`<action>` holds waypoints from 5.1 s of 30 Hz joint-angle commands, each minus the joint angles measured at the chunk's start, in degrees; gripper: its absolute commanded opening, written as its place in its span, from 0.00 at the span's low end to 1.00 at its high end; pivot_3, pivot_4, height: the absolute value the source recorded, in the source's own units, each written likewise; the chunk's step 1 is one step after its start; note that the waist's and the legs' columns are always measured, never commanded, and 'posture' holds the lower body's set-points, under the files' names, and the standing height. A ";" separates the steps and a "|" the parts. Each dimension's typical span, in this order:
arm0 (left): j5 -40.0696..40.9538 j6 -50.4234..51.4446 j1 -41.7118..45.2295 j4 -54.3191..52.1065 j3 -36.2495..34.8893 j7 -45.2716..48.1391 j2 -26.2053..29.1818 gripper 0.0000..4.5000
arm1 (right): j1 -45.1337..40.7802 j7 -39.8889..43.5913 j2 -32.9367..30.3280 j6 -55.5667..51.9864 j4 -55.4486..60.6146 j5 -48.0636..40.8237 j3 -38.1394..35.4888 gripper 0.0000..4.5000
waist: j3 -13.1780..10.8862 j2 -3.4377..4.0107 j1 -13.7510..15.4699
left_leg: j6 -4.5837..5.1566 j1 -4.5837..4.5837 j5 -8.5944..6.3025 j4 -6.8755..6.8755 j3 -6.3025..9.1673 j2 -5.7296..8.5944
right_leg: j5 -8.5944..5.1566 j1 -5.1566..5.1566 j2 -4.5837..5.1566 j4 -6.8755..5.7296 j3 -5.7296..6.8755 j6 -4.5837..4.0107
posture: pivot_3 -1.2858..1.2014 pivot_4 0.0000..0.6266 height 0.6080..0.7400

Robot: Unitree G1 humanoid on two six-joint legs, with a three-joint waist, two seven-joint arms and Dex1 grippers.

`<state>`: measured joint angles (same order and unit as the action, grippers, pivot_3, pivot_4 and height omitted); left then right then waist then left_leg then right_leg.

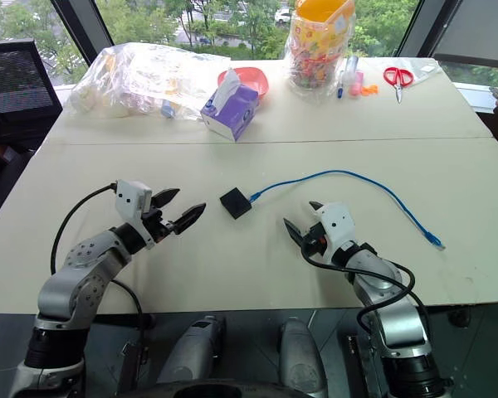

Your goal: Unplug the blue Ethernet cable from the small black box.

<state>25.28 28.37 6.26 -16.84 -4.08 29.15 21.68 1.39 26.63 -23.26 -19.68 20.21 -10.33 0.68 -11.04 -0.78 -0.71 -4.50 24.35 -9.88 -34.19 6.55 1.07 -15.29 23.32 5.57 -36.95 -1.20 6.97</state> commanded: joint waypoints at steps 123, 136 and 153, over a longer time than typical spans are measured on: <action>19.98 17.50 20.31 3.71 -1.49 15.30 7.10 0.11 | -36.83 -6.54 -9.81 59.11 -28.34 43.53 16.65 0.00 | -0.05 -0.04 -1.70 | -0.07 -0.33 0.07 0.08 0.01 0.02 | 0.01 -0.17 -0.07 -0.24 -0.13 0.06 | 0.52 0.24 0.90; 14.96 12.38 18.28 4.26 1.71 24.32 12.81 0.11 | -39.05 13.32 -9.83 49.85 -26.43 22.63 16.95 0.81 | -0.06 -0.04 -1.85 | -0.07 -0.33 0.07 0.09 0.01 0.01 | 0.01 -0.17 -0.07 -0.25 -0.13 0.06 | 0.52 0.24 0.90; 13.77 6.86 24.63 11.15 1.09 37.76 17.57 0.11 | -53.24 48.90 -7.89 -15.22 -22.14 -20.12 14.61 0.81 | -0.07 -0.02 -1.73 | -0.04 -0.15 0.05 0.12 0.06 0.00 | 0.01 -0.01 -0.07 -0.17 -0.05 0.09 | 0.52 0.24 0.90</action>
<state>38.02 35.67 29.76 -4.68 -1.16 66.32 38.79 -50.07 74.82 -31.71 -32.81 -1.59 -28.62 17.03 -11.11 -0.79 -2.44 -4.54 24.21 -9.82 -34.07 6.61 1.07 -15.26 23.34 5.49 -37.14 -1.25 7.08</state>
